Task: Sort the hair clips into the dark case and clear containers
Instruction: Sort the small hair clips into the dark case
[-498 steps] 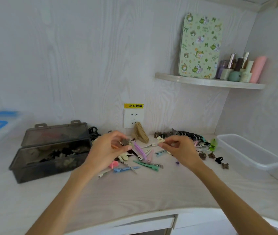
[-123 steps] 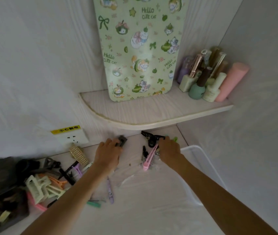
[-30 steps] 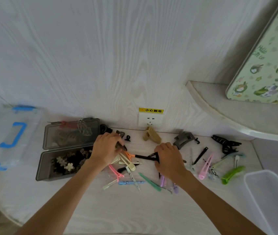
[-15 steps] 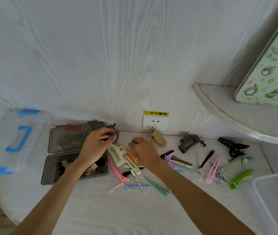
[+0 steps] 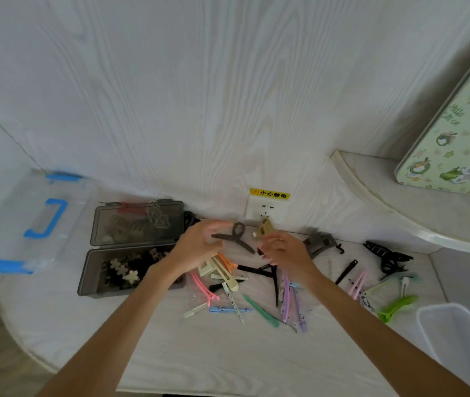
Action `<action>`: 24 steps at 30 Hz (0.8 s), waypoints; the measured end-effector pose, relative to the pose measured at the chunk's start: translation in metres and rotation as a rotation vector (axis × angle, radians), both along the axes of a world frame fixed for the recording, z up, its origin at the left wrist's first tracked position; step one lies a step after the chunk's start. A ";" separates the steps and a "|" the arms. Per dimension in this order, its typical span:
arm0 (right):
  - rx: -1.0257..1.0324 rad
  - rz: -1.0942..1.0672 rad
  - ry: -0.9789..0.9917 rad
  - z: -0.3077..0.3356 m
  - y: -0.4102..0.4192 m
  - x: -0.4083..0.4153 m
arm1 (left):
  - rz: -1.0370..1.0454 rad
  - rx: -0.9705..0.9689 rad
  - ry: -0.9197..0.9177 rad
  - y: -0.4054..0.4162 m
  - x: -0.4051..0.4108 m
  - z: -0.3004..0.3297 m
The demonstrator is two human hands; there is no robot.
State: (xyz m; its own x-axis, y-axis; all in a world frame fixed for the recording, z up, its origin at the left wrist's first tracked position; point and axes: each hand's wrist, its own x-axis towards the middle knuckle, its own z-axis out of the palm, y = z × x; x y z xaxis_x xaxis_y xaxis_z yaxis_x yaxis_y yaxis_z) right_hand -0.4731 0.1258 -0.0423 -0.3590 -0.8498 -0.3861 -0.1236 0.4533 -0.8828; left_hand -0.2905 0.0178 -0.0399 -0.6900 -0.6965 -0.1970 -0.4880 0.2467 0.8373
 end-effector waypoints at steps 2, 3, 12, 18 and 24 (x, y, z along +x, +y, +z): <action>0.058 -0.007 -0.092 0.007 -0.015 0.025 | -0.015 0.024 0.010 0.004 0.017 0.008; 0.076 0.004 -0.138 0.011 -0.024 0.043 | -0.016 0.030 0.008 0.006 0.028 0.013; 0.032 0.189 -0.262 0.003 -0.048 0.146 | 0.303 -0.296 -0.204 0.000 0.126 0.008; -0.008 0.332 0.217 -0.016 0.005 0.099 | 0.269 -0.482 -0.289 0.012 0.128 -0.008; -0.007 0.171 0.800 -0.039 0.078 0.014 | -0.253 -0.849 -0.368 0.055 0.052 -0.018</action>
State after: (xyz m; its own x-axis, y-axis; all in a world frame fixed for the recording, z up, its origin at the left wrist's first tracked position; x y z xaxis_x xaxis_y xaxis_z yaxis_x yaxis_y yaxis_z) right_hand -0.4592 0.2039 -0.0809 -0.3890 -0.9191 -0.0623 -0.7843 0.3659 -0.5010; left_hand -0.2389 0.0730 -0.0577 -0.8349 -0.5458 0.0704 -0.5342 0.8345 0.1353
